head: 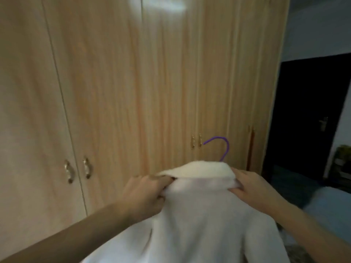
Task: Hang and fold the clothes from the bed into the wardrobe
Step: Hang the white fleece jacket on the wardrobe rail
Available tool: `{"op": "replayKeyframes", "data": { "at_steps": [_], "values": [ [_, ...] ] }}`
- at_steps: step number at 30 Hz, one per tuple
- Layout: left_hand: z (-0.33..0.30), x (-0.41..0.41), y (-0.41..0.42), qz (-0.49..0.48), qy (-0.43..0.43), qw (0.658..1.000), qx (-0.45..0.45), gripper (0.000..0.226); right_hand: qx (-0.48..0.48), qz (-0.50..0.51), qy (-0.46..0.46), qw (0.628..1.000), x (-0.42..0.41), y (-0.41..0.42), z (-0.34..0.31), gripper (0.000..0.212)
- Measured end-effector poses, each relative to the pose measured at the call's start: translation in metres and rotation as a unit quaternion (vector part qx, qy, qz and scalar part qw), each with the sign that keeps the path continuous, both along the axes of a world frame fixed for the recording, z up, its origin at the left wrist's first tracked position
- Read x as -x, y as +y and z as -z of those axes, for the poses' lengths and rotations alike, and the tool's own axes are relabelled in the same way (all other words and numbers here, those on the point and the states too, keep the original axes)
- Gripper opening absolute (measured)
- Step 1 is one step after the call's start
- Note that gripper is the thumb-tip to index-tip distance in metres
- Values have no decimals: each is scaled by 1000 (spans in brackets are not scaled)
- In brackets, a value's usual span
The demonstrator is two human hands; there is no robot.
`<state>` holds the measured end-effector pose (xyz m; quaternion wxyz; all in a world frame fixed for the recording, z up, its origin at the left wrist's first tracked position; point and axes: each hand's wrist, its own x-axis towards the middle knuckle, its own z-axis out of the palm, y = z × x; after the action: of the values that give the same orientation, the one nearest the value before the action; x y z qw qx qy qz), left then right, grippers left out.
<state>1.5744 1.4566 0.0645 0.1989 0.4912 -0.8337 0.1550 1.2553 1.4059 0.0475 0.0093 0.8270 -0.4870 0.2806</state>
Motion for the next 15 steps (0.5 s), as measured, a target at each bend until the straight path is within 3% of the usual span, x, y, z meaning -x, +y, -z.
{"op": "replayKeyframes", "data": {
  "at_steps": [3, 6, 11, 15],
  "values": [
    [-28, -43, 32, -65, -133, 982, 121, 48, 70, -32, 39, 996, -54, -4, -12, 53],
    [-45, -84, 49, -123, -155, 961, 192, 45, 135, -58, 59, 987, -102, -9, -24, 56],
    [-65, -142, 63, -223, -176, 942, 177, 27, 150, -22, 67, 986, -174, 1, -53, 41],
    [-70, -171, 81, -294, -115, 938, 140, 30, 166, -55, 35, 984, -213, 4, -65, 31]
  ]
}}
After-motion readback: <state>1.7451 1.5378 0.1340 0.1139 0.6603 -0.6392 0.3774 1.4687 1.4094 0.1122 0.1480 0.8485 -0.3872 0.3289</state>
